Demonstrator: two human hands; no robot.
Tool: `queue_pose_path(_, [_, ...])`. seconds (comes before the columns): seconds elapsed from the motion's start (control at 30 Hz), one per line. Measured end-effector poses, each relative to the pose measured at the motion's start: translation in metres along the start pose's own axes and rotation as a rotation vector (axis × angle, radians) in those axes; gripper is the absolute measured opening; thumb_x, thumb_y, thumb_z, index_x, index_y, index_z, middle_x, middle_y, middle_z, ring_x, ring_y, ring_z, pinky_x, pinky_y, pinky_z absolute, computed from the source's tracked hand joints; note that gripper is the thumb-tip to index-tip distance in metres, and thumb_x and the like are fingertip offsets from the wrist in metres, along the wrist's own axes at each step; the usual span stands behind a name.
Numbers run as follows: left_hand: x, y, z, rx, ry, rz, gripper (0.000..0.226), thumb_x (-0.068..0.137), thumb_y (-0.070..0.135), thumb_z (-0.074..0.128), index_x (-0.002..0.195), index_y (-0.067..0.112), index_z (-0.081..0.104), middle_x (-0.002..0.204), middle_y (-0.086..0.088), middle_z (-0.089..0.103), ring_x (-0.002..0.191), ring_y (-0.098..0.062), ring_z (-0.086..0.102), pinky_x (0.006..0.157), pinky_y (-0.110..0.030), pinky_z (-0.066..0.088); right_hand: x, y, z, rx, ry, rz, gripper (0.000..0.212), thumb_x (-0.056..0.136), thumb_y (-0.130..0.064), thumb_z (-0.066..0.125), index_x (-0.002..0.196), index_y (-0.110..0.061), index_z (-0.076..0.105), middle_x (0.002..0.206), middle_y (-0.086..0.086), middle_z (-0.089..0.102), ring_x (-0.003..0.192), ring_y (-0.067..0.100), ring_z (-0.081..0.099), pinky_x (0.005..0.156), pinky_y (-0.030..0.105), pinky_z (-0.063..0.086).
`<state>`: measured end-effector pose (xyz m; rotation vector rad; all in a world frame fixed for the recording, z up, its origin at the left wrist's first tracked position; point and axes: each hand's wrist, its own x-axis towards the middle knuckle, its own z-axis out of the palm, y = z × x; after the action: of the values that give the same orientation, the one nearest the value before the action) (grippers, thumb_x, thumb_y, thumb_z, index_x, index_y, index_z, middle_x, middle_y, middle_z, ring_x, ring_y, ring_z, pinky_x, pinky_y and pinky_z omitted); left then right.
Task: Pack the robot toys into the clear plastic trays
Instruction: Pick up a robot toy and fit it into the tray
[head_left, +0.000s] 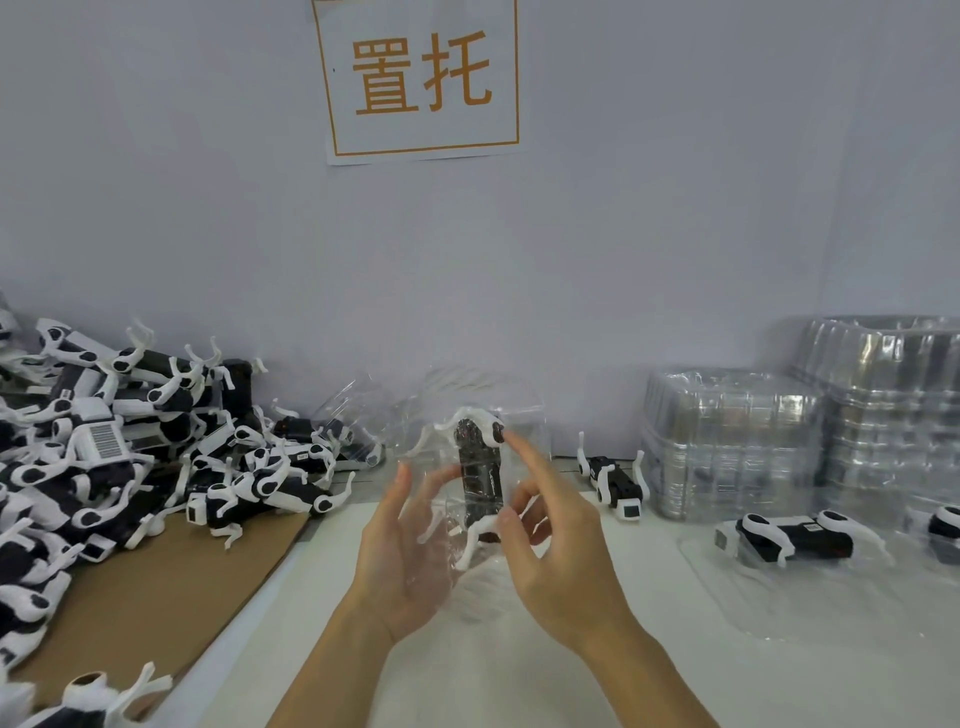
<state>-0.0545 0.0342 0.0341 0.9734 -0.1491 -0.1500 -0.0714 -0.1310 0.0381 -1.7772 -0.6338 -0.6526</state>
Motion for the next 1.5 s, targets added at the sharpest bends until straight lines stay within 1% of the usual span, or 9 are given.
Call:
queue_pose_path(0.23, [-0.001, 0.006, 0.005, 0.333, 0.049, 0.066, 0.070, 0.067, 0.075, 0.068, 0.119, 0.028, 0.069, 0.122, -0.011, 0.069, 0.101, -0.029, 0.067, 0.100, -0.053, 0.046, 0.002, 0.003, -0.006, -0.048, -0.016, 0.095, 0.057, 0.095, -0.019, 0.053, 0.137, -0.057, 0.045, 0.087, -0.019, 0.056, 0.073, 0.008, 0.058, 0.065, 0.015, 0.049])
queue_pose_path(0.43, [0.001, 0.011, 0.021, 1.371, 0.093, 0.164, 0.064, 0.055, 0.088, 0.063, 0.107, 0.050, 0.059, 0.115, 0.011, 0.056, 0.103, -0.012, 0.060, 0.093, -0.033, 0.045, 0.007, 0.039, -0.050, 0.130, 0.297, 0.769, 0.037, 0.092, -0.002, 0.048, 0.113, -0.026, 0.067, 0.096, 0.002, 0.070, 0.078, 0.017, 0.066, 0.070, 0.028, 0.052])
queue_pose_path(0.57, [0.003, -0.011, 0.021, 1.875, 0.039, 0.061, 0.079, 0.057, 0.092, 0.055, 0.124, 0.050, 0.047, 0.127, 0.004, 0.035, 0.131, -0.020, 0.027, 0.114, -0.043, 0.014, 0.004, 0.046, -0.066, -0.181, 0.427, 0.698, 0.037, 0.092, -0.005, 0.046, 0.118, -0.023, 0.066, 0.107, -0.001, 0.066, 0.080, 0.000, 0.056, 0.073, 0.031, 0.044])
queue_pose_path(0.8, [0.008, -0.023, 0.020, 1.408, 0.140, 0.428, 0.010, 0.093, 0.044, 0.056, 0.092, 0.040, 0.065, 0.121, 0.023, 0.046, 0.119, 0.015, 0.032, 0.108, -0.027, 0.017, -0.002, 0.038, -0.025, -0.570, -0.251, 0.361, 0.030, 0.095, -0.038, 0.053, 0.123, -0.043, 0.063, 0.122, -0.028, 0.056, 0.126, 0.007, 0.034, 0.098, 0.036, 0.036])
queue_pose_path(0.97, [0.012, -0.022, 0.012, 1.307, 0.577, 0.226, 0.009, 0.093, 0.028, 0.056, 0.101, 0.024, 0.058, 0.105, 0.001, 0.055, 0.096, -0.015, 0.050, 0.076, -0.029, 0.040, 0.002, 0.035, -0.037, -0.688, -0.140, 0.490, 0.028, 0.089, -0.032, 0.052, 0.108, -0.046, 0.068, 0.112, -0.024, 0.059, 0.122, 0.011, 0.037, 0.089, 0.037, 0.029])
queue_pose_path(1.13, [0.012, -0.020, 0.014, 0.870, 0.486, 0.005, 0.018, 0.097, 0.024, 0.051, 0.093, 0.010, 0.061, 0.089, -0.009, 0.070, 0.064, -0.019, 0.064, 0.070, -0.035, 0.055, 0.005, 0.036, -0.066, -0.870, 0.128, 0.628, 0.025, 0.089, -0.023, 0.054, 0.100, -0.037, 0.072, 0.095, -0.012, 0.067, 0.112, 0.020, 0.046, 0.094, 0.040, 0.028])
queue_pose_path(1.23, [0.013, -0.025, 0.016, 0.927, 0.462, 0.019, 0.022, 0.098, 0.026, 0.050, 0.092, 0.010, 0.064, 0.089, -0.006, 0.071, 0.068, -0.017, 0.065, 0.070, -0.030, 0.051, 0.007, 0.034, -0.059, -0.708, 0.241, 0.418, 0.027, 0.090, -0.014, 0.054, 0.106, -0.023, 0.074, 0.102, -0.002, 0.070, 0.110, 0.023, 0.052, 0.096, 0.039, 0.039])
queue_pose_path(1.4, [0.017, -0.019, 0.000, 0.845, 0.575, 0.082, 0.016, 0.095, 0.019, 0.053, 0.089, 0.011, 0.066, 0.089, -0.008, 0.070, 0.072, -0.022, 0.062, 0.069, -0.031, 0.049, -0.004, 0.008, 0.004, -0.617, -0.248, 0.033, 0.038, 0.091, -0.020, 0.046, 0.121, -0.031, 0.066, 0.120, -0.016, 0.060, 0.120, 0.008, 0.043, 0.102, 0.030, 0.030])
queue_pose_path(1.5, [0.023, -0.010, -0.015, 0.851, 0.697, 0.167, 0.012, 0.096, 0.018, 0.052, 0.091, 0.016, 0.063, 0.096, -0.006, 0.067, 0.086, -0.025, 0.063, 0.078, -0.037, 0.051, -0.015, 0.009, 0.021, -0.714, -0.435, 0.103, 0.039, 0.092, -0.024, 0.041, 0.122, -0.029, 0.066, 0.119, -0.010, 0.066, 0.117, 0.013, 0.049, 0.104, 0.032, 0.021])
